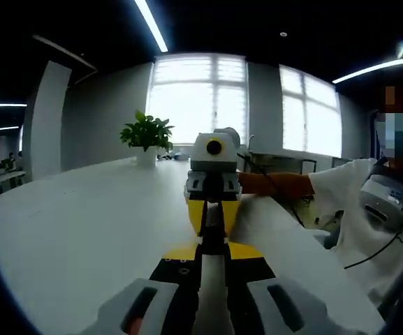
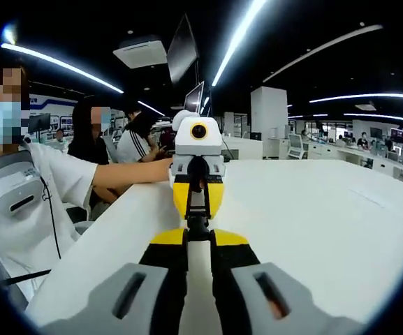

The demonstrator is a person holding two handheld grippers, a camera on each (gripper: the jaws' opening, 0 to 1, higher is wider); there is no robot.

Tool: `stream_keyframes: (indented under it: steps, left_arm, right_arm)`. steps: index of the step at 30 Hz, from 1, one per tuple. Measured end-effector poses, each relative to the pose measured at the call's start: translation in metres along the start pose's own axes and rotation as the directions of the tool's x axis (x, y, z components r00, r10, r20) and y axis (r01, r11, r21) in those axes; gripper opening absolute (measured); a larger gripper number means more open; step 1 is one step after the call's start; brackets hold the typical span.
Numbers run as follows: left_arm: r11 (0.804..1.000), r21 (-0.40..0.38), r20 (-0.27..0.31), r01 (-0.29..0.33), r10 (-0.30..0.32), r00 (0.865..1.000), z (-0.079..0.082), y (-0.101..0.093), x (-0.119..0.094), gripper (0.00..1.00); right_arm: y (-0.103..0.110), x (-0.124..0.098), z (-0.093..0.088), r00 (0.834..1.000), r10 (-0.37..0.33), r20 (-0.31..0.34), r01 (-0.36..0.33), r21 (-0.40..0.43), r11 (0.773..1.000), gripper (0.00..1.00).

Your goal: Snap the two parts of the plastic buckle together until the buckle closes and remains connected.

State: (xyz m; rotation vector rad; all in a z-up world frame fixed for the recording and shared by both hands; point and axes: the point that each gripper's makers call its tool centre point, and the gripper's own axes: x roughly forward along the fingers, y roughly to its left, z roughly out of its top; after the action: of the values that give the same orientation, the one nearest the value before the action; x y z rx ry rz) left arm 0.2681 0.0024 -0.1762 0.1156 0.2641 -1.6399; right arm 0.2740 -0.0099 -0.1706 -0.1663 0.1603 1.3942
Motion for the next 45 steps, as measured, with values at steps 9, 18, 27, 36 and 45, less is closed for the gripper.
stream_keyframes:
  steps: [9, 18, 27, 36, 45]
  left_arm:
    - [0.999, -0.025, -0.076, -0.043, 0.041, 0.996, -0.016, 0.007, 0.006, 0.10]
    - [0.998, -0.003, -0.146, -0.055, 0.054, 0.988, -0.028, 0.007, 0.012, 0.10]
    - [0.999, -0.019, -0.095, -0.049, 0.047, 0.994, -0.018, 0.007, 0.006, 0.10]
    - [0.998, -0.022, -0.084, -0.059, 0.057, 0.995, -0.015, 0.012, 0.006, 0.10]
    - [0.997, -0.014, -0.151, -0.071, 0.068, 0.986, -0.027, 0.012, 0.011, 0.10]
  right_arm:
    - [-0.006, 0.001, -0.002, 1.000, -0.026, 0.009, 0.025, 0.010, 1.000, 0.10]
    - [-0.004, 0.001, -0.003, 0.999, -0.030, 0.015, 0.030, -0.003, 1.000, 0.10]
    - [-0.002, -0.003, -0.002, 0.999, -0.030, 0.014, 0.031, -0.011, 0.999, 0.10]
    - [-0.003, -0.002, -0.012, 0.998, -0.047, -0.045, 0.045, -0.030, 0.999, 0.10]
    - [-0.002, 0.002, -0.030, 0.991, -0.043, -0.130, 0.039, -0.037, 0.999, 0.10]
